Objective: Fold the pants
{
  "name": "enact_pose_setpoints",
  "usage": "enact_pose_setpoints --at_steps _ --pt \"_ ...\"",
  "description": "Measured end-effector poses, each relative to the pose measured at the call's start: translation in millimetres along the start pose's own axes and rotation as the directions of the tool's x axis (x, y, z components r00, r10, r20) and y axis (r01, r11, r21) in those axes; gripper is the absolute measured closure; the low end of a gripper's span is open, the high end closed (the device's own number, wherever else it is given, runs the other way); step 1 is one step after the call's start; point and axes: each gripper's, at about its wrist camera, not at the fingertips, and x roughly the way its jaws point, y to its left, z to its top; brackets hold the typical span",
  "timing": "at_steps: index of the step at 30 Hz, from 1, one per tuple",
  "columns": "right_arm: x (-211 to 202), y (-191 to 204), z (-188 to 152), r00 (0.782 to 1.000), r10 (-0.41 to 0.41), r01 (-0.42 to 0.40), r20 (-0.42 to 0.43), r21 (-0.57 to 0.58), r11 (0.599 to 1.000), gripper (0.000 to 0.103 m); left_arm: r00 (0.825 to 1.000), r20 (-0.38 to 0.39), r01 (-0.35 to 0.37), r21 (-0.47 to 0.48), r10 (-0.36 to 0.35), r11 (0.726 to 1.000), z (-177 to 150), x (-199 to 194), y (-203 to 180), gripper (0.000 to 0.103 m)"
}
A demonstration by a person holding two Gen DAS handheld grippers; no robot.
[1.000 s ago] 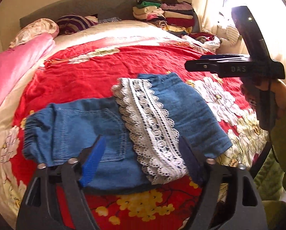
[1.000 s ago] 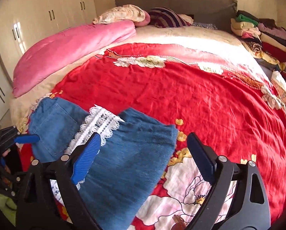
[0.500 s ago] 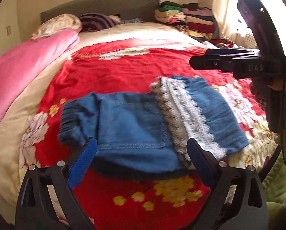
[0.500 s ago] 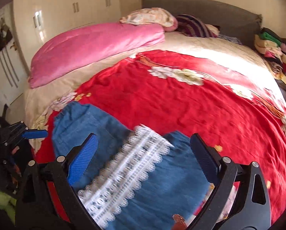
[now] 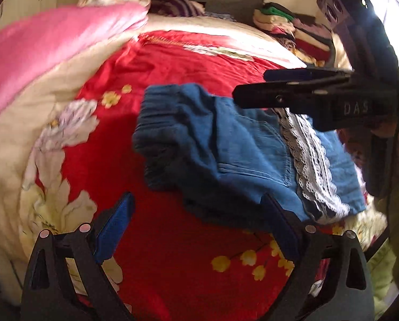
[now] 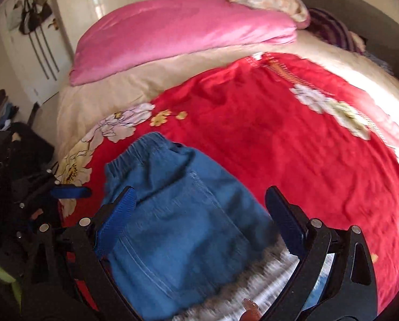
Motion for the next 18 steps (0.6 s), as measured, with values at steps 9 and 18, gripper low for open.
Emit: enact_pose_setpoints --at_steps 9,18 --pt "38.8 16.9 26.5 0.995 0.072 -0.074 -0.07 -0.037 0.997 0.012 0.987 0.003 0.161 -0.11 -0.162 0.981 -6.2 19.0 11.6 0.038" --pt "89.9 25.6 29.1 0.964 0.163 -0.176 -0.209 -0.047 0.983 0.034 0.976 0.003 0.218 -0.119 -0.219 0.969 -12.2 32.5 9.8 0.058"
